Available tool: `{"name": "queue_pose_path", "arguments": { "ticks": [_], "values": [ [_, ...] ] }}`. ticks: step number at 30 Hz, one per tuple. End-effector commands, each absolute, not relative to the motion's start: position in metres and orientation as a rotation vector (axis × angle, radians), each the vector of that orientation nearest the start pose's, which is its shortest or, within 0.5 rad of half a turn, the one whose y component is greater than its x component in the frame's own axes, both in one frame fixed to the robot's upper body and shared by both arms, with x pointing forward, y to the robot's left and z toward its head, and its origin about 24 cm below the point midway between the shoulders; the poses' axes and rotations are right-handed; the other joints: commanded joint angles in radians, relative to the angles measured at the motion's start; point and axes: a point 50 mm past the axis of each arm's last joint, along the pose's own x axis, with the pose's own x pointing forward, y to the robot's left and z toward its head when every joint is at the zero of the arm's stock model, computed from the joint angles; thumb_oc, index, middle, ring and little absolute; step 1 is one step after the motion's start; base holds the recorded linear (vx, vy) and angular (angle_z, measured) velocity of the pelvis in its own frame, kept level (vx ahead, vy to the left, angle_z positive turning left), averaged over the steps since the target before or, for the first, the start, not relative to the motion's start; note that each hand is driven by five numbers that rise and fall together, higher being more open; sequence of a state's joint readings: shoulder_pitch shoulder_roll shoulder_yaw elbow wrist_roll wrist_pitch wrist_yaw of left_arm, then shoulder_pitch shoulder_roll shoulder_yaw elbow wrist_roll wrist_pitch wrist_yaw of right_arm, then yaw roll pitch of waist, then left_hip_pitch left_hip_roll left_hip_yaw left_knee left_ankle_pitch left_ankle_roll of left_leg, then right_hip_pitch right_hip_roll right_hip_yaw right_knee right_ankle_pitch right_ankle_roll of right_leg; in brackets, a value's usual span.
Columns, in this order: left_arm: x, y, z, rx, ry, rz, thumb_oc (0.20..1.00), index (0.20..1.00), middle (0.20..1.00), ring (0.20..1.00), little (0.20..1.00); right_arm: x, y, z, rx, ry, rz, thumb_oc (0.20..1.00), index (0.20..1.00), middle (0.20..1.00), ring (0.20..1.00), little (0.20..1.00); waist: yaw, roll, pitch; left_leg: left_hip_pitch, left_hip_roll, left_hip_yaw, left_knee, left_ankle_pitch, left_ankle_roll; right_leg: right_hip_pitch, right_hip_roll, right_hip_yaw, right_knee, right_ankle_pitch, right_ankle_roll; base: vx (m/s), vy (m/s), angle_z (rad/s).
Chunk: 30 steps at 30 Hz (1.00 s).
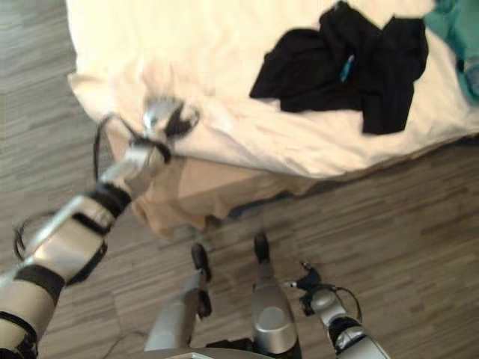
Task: Tidy up the quilt and then pick up the clothes from the bed and put them into the laundry hamper.
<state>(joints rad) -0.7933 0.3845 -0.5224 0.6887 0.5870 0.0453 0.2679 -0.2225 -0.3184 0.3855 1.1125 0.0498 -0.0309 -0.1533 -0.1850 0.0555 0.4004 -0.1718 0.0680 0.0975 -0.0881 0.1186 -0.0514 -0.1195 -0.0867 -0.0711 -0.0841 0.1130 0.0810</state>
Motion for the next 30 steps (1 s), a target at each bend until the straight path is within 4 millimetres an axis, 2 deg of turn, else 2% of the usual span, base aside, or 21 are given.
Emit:
{"name": "queue_pose_path", "arguments": {
  "ticks": [1,2,3,4,5,9,11,12,13,14,15,16,17,18,20,23,24,25,26,28,30],
  "values": [
    [0.32,0.161,0.006,1.088,0.095,-0.21,1.0,1.0,1.0,1.0,1.0,0.19,-0.244,-0.119,-0.48,0.892,-0.134,1.0,1.0,1.0,1.0,1.0,0.074,-0.037,-0.118,0.095,0.023,0.001,0.044,-0.183,-0.025,-0.042,-0.088,-0.007,-0.003,-0.094,0.081,0.1,0.067,0.04],
    [0.319,0.161,0.005,1.088,0.097,-0.212,1.0,1.0,1.0,1.0,1.0,0.189,-0.245,-0.119,-0.481,0.895,-0.134,1.0,1.0,1.0,1.0,1.0,0.074,-0.036,-0.121,0.097,0.024,0.002,0.041,-0.183,-0.025,-0.041,-0.088,-0.007,-0.003,-0.095,0.081,0.11,0.084,0.0],
    [0.279,0.174,-0.04,1.077,0.263,-0.275,1.0,1.0,1.0,1.0,1.0,0.192,-0.251,-0.113,-0.489,0.854,-0.161,1.0,1.0,1.0,1.0,1.0,0.086,-0.038,-0.147,0.118,0.026,0.003,0.022,-0.177,-0.021,-0.027,-0.087,-0.013,-0.003,-0.098,0.083,0.06,0.069,0.06],
    [0.259,0.183,-0.059,1.071,0.352,-0.296,1.0,1.0,1.0,1.0,1.0,0.193,-0.255,-0.11,-0.495,0.837,-0.177,1.0,1.0,1.0,1.0,1.0,0.09,-0.04,-0.159,0.128,0.026,0.003,0.013,-0.174,-0.02,-0.02,-0.083,-0.014,-0.003,-0.102,0.083,0.06,0.069,0.06],
    [0.258,0.182,-0.06,1.07,0.354,-0.297,1.0,1.0,1.0,1.0,1.0,0.192,-0.255,-0.11,-0.495,0.839,-0.177,1.0,1.0,1.0,1.0,1.0,0.09,-0.039,-0.161,0.13,0.027,0.003,0.011,-0.174,-0.02,-0.019,-0.083,-0.014,-0.003,-0.102,0.083,0.03,0.05,0.1],
    [0.171,0.215,-0.127,1.087,0.741,-0.334,1.0,1.0,1.0,1.0,1.0,0.214,-0.279,-0.081,-0.568,0.689,-0.263,1.0,1.0,1.0,1.0,1.0,0.112,-0.052,-0.195,0.16,0.033,-0.011,0.006,-0.175,-0.018,0.021,-0.079,-0.026,-0.003,-0.117,0.081,0.06,0.049,0.03],
    [0.124,0.225,-0.149,1.12,0.92,-0.376,1.0,1.0,1.0,1.0,1.0,0.232,-0.285,-0.064,-0.604,0.605,-0.289,1.0,1.0,1.0,1.0,1.0,0.125,-0.058,-0.21,0.174,0.034,-0.021,0.005,-0.18,-0.02,0.045,-0.077,-0.038,-0.003,-0.13,0.082,0.08,0.037,-0.01],
    [0.111,0.238,-0.152,1.125,1.001,-0.393,1.0,1.0,1.0,1.0,1.0,0.248,-0.354,-0.015,-0.636,0.572,-0.449,1.0,1.0,1.0,1.0,1.0,0.143,-0.068,-0.222,0.179,0.038,-0.033,0.007,-0.184,-0.025,0.062,-0.077,-0.05,-0.003,-0.142,0.083,0.1,0.076,0.16],
    [0.107,0.232,-0.155,1.096,1.027,-0.41,1.0,1.0,1.0,1.0,1.0,0.233,-0.314,-0.055,-0.54,0.609,-0.299,1.0,1.0,1.0,1.0,1.0,0.152,-0.058,-0.232,0.181,0.033,-0.045,0.006,-0.182,-0.022,0.074,-0.083,-0.065,-0.003,-0.144,0.087,0.08,0.059,0.27],
    [0.107,0.233,-0.155,1.098,1.027,-0.41,1.0,1.0,1.0,1.0,1.0,0.233,-0.314,-0.055,-0.539,0.608,-0.298,1.0,1.0,1.0,1.0,1.0,0.151,-0.059,-0.231,0.181,0.033,-0.046,0.007,-0.182,-0.022,0.075,-0.083,-0.066,-0.003,-0.145,0.087,0.04,0.08,0.52],
    [0.06,0.252,-0.16,1.122,1.16,-0.445,1.0,1.0,1.0,1.0,1.0,0.274,-0.314,-0.014,-0.598,0.456,-0.319,1.0,1.0,1.0,1.0,1.0,0.167,-0.067,-0.236,0.181,0.037,-0.056,0.006,-0.18,-0.026,0.08,-0.083,-0.078,-0.003,-0.145,0.085,-0.02,0.041,0.42],
    [0.039,0.269,-0.159,1.079,1.273,-0.362,1.0,1.0,1.0,1.0,1.0,0.313,-0.259,0.086,-0.713,-0.077,-0.116,1.0,1.0,1.0,1.0,1.0,0.167,-0.088,-0.23,0.178,0.045,-0.055,0.006,-0.182,-0.028,0.073,-0.079,-0.077,-0.003,-0.141,0.085,-0.03,0.042,0.27],
    [0.039,0.269,-0.159,1.08,1.273,-0.363,1.0,1.0,1.0,1.0,1.0,0.312,-0.26,0.086,-0.714,-0.075,-0.117,0.542,0.542,0.542,0.542,0.542,0.167,-0.089,-0.232,0.175,0.043,-0.056,0.005,-0.178,-0.027,0.07,-0.081,-0.077,-0.003,-0.139,0.085,0.0,0.0,0.0],
    [0.032,0.272,-0.159,1.055,1.314,-0.339,1.0,1.0,1.0,1.0,1.0,0.309,-0.248,0.102,-0.722,-0.172,-0.065,0.2,0.2,0.2,0.2,0.2,0.168,-0.097,-0.232,0.172,0.045,-0.056,0.005,-0.178,-0.027,0.067,-0.079,-0.079,-0.003,-0.139,0.085,-0.02,-0.025,-0.06],
    [0.035,0.273,-0.158,1.065,1.3,-0.339,1.0,1.0,1.0,1.0,1.0,0.305,-0.23,0.116,-0.719,-0.279,0.006,0.2,0.2,0.2,0.2,0.2,0.185,-0.117,-0.226,0.158,0.052,-0.069,0.007,-0.176,-0.028,0.063,-0.076,-0.087,-0.003,-0.144,0.083,-0.04,-0.061,0.08],
    [0.06,0.276,-0.153,1.102,1.202,-0.342,1.0,1.0,1.0,1.0,1.0,0.33,-0.186,0.165,-0.667,-0.494,0.059,0.2,0.2,0.2,0.2,0.2,0.235,-0.142,-0.176,0.093,0.057,-0.113,0.022,-0.158,-0.032,0.034,-0.073,-0.11,-0.003,-0.14,0.077,-0.13,-0.075,0.13],
    [0.061,0.276,-0.153,1.102,1.202,-0.341,1.0,1.0,1.0,1.0,1.0,0.33,-0.186,0.165,-0.667,-0.495,0.059,0.2,0.2,0.2,0.2,0.2,0.234,-0.142,-0.176,0.092,0.057,-0.114,0.023,-0.159,-0.032,0.034,-0.073,-0.111,-0.003,-0.14,0.077,-0.22,-0.054,0.31],
    [0.084,0.277,-0.148,1.135,1.121,-0.327,1.0,1.0,1.0,1.0,1.0,0.343,-0.16,0.203,-0.632,-0.623,0.076,0.2,0.2,0.2,0.2,0.2,0.262,-0.147,-0.122,0.042,0.058,-0.136,0.036,-0.144,-0.039,0.004,-0.073,-0.124,0.002,-0.134,0.074,-0.22,-0.04,0.39],
    [0.103,0.276,-0.143,1.152,1.057,-0.316,1.0,1.0,1.0,1.0,1.0,0.349,-0.142,0.228,-0.633,-0.7,0.092,0.2,0.2,0.2,0.2,0.2,0.278,-0.143,-0.086,0.017,0.061,-0.148,0.046,-0.14,-0.044,-0.011,-0.071,-0.13,0.008,-0.135,0.07,-0.29,-0.041,0.33],
    [0.13,0.27,-0.135,1.172,0.945,-0.298,1.0,1.0,1.0,1.0,1.0,0.355,-0.118,0.252,-0.609,-0.769,0.099,0.2,0.2,0.2,0.2,0.2,0.293,-0.135,-0.048,-0.032,0.058,-0.164,0.058,-0.122,-0.049,-0.053,-0.077,-0.141,0.027,-0.132,0.065,-0.17,0.004,0.24],
    [0.158,0.257,-0.127,1.173,0.827,-0.295,1.0,1.0,1.0,1.0,1.0,0.356,-0.094,0.266,-0.569,-0.809,0.128,0.2,0.2,0.2,0.2,0.2,0.307,-0.128,-0.012,-0.07,0.059,-0.173,0.063,-0.109,-0.054,-0.083,-0.08,-0.148,0.041,-0.132,0.062,-0.11,-0.001,0.24]
  ]
}}
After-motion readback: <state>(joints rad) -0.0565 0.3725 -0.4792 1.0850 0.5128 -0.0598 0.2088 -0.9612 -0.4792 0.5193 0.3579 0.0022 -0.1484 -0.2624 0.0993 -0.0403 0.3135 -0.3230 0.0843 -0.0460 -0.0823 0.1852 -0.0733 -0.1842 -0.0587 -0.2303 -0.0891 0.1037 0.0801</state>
